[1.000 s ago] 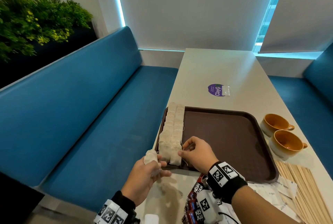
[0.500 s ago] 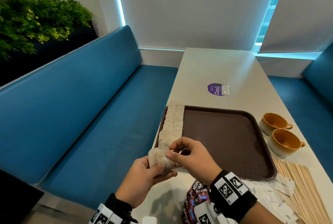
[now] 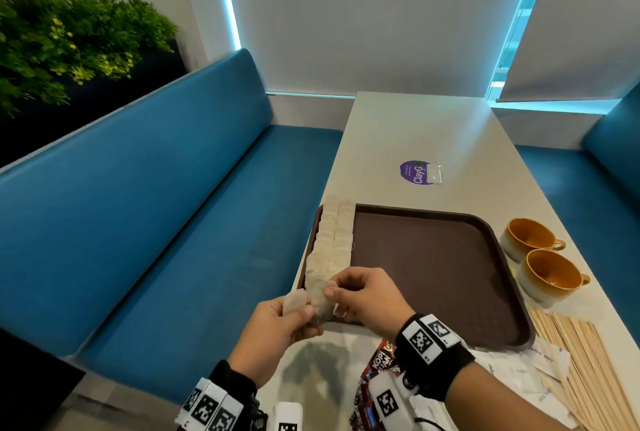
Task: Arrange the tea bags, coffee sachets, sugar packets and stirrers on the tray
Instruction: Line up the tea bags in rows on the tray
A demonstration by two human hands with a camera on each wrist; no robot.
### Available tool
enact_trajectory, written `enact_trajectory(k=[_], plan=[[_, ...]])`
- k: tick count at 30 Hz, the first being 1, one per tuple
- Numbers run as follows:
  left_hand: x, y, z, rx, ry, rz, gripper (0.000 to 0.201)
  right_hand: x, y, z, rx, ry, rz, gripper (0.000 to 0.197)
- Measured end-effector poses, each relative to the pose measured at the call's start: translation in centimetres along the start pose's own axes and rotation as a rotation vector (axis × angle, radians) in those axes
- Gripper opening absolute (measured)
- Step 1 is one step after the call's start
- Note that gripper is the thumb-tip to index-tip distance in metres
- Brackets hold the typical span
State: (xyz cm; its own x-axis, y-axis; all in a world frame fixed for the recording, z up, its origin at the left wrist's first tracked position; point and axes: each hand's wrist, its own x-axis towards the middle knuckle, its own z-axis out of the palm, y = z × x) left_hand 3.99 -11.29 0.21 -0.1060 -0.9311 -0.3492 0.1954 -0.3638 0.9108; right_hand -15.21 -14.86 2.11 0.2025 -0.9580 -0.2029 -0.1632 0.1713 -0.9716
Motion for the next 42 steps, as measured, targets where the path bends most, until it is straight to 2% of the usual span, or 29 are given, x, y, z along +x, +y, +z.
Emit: enact_trajectory(k=[4, 7, 12, 17, 21, 27, 31, 37, 42], plan=[[0.6, -0.2, -1.7, 0.103, 0.189, 0.05, 0.021, 1.4, 1.2, 0.0, -0.017, 0.087, 0.032, 0.014], [0.7, -0.6, -2.6, 0.242, 0.235, 0.054, 0.025, 2.0, 1.8, 0.4, -0.083, 0.069, 0.077, 0.015], [0.8, -1.0, -2.4, 0.498, 0.159, 0.088, 0.033, 3.0, 2.3, 1.6, -0.198, 0.051, 0.097, 0.011], [0.7, -0.8, -1.0, 0.656, 0.059, 0.173, 0.027, 3.8, 2.8, 2.2, -0.293, 0.086, 0.076, 0.009], [1.2, -1.3, -0.5, 0.797, 0.074, 0.197, 0.025, 3.9, 3.0, 1.9, -0.318, 0.134, 0.062, 0.01], [1.1, -1.0, -0.5, 0.812, 0.117, 0.202, 0.026, 4.0, 3.0, 1.5, -0.369, 0.092, 0.071, 0.028], [0.8, -0.5, -0.2, 0.772, 0.11, 0.21, 0.033, 4.1, 3.0, 1.6, -0.442, 0.093, 0.072, 0.03], [0.9, -0.6, -0.5, 0.815, 0.144, 0.185, 0.022, 4.9, 2.5, 1.9, -0.57, 0.089, 0.139, 0.031], [1.2, -0.7, -0.4, 0.819, 0.154, 0.169, 0.025, 5.3, 1.6, 2.0, -0.69, 0.079, 0.148, 0.034]])
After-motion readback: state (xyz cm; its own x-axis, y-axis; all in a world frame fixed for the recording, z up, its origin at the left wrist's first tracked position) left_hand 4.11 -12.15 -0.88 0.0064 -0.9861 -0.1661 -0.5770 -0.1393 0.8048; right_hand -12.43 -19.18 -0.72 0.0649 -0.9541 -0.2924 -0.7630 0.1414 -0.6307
